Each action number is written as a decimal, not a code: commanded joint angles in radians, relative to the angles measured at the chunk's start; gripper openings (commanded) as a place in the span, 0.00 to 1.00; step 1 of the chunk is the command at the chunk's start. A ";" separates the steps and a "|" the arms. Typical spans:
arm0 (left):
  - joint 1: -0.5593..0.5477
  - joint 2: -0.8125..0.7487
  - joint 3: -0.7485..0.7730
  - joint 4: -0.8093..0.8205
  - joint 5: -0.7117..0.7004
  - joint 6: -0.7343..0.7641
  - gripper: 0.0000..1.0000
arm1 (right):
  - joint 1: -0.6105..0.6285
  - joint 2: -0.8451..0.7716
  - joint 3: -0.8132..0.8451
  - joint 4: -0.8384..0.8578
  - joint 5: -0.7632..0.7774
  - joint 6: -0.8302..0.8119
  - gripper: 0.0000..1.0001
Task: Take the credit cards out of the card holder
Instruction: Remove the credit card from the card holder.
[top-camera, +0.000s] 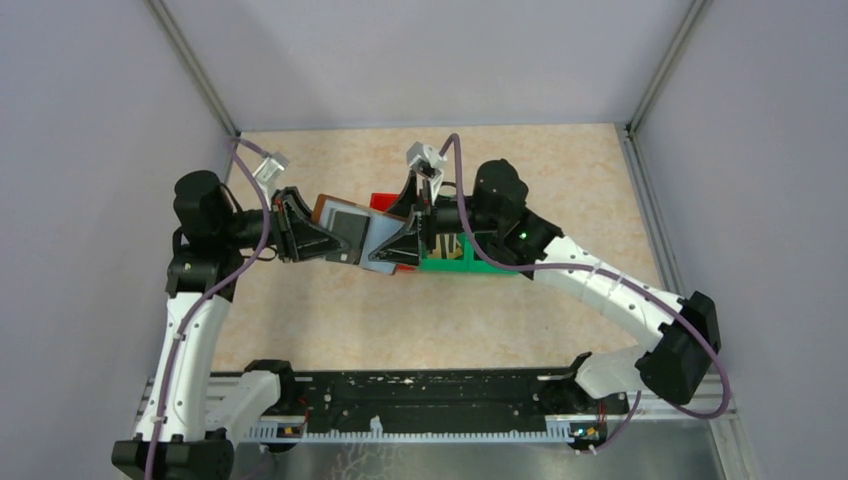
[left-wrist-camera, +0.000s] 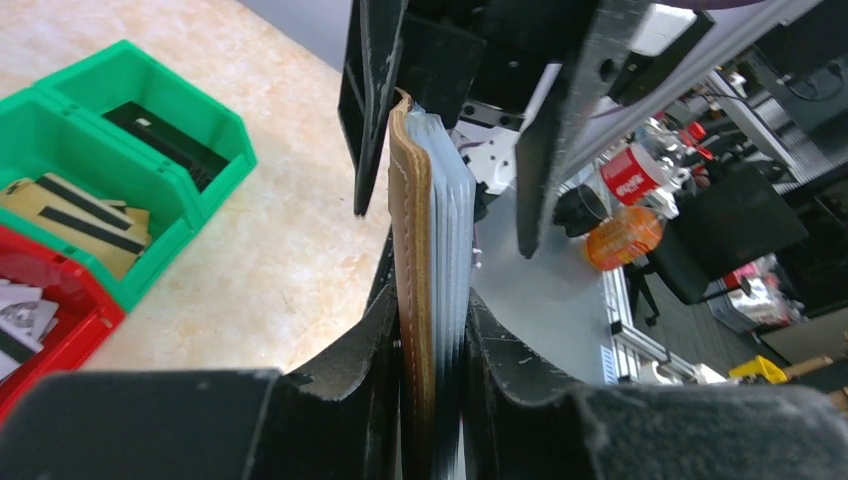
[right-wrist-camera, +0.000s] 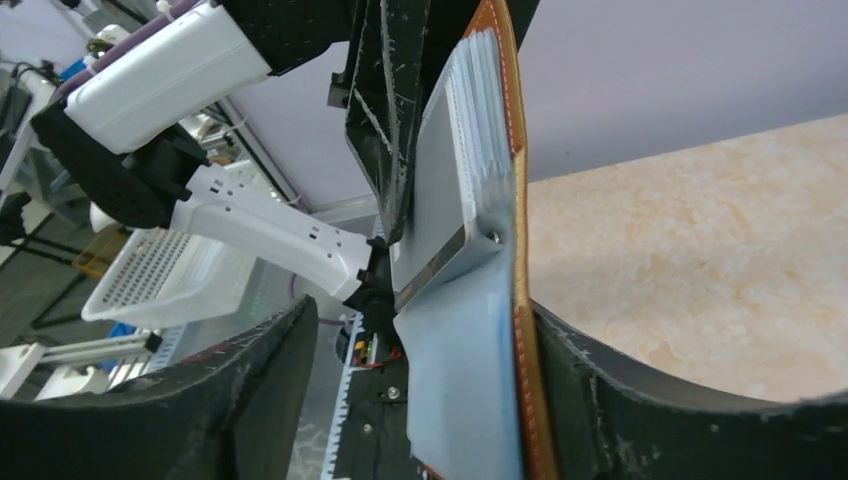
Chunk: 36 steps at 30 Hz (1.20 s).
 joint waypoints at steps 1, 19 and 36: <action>-0.004 -0.015 0.015 -0.066 -0.113 0.079 0.00 | -0.024 -0.101 0.030 -0.003 0.104 -0.032 0.80; -0.004 -0.010 0.030 -0.093 -0.165 0.065 0.00 | -0.027 -0.126 -0.137 0.280 0.146 0.380 0.81; -0.004 0.023 0.027 -0.073 -0.128 -0.011 0.00 | 0.000 0.075 -0.186 0.545 0.072 0.631 0.46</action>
